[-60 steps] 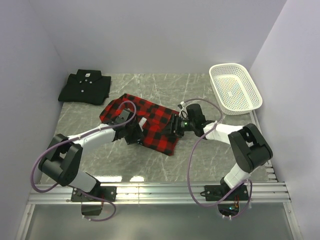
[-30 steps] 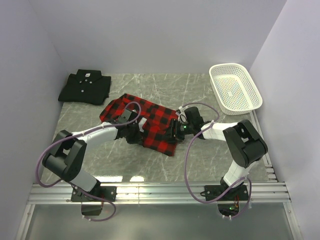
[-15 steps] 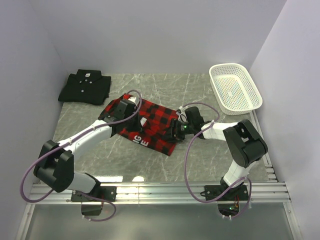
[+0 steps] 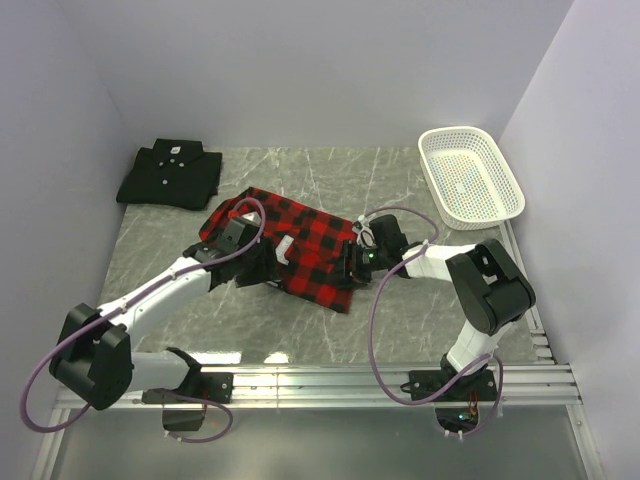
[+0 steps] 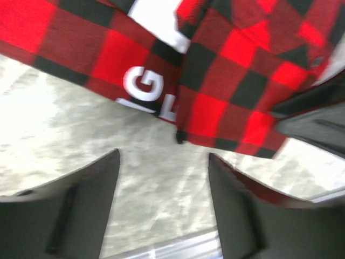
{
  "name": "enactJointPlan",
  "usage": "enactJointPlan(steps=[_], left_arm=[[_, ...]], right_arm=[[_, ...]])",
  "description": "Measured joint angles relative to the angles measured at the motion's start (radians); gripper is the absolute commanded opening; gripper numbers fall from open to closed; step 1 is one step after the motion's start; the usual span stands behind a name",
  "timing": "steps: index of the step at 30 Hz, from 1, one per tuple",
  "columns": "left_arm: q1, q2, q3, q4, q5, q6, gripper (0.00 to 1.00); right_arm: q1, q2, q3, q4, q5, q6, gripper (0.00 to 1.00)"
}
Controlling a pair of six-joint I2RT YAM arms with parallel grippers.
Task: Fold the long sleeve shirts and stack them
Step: Fold the shirt
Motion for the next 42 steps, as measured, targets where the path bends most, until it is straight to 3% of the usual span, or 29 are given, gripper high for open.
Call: enactJointPlan(steps=[4,9,11,17,22,24,32,42], left_arm=[[0.000,0.014,0.001,0.035,0.061,-0.069,0.73],[0.000,0.114,0.009,0.048,0.104,-0.143,0.55],[0.000,0.124,0.006,0.044,0.112,-0.150,0.54],[0.000,0.076,-0.003,0.038,0.081,-0.137,0.62],[0.003,0.013,-0.012,0.018,0.002,-0.141,0.70],[0.013,0.000,-0.019,0.016,-0.031,-0.146,0.79],[0.110,-0.039,-0.116,0.018,-0.075,-0.192,0.96],[0.136,-0.085,-0.143,0.023,-0.080,-0.194,0.98]], right_arm=[[0.000,-0.009,0.005,-0.011,0.000,0.000,0.55],[0.000,-0.036,0.005,-0.013,0.001,0.001,0.55],[0.000,-0.049,0.005,-0.013,0.001,0.002,0.54],[0.059,-0.116,0.066,-0.124,0.089,-0.103,0.55],[0.268,-0.164,0.223,-0.240,0.329,-0.316,0.56],[0.338,-0.167,0.256,-0.258,0.403,-0.384,0.56],[0.510,-0.028,0.379,-0.351,0.693,-0.591,0.54],[0.580,0.126,0.459,-0.397,0.813,-0.705,0.43]])
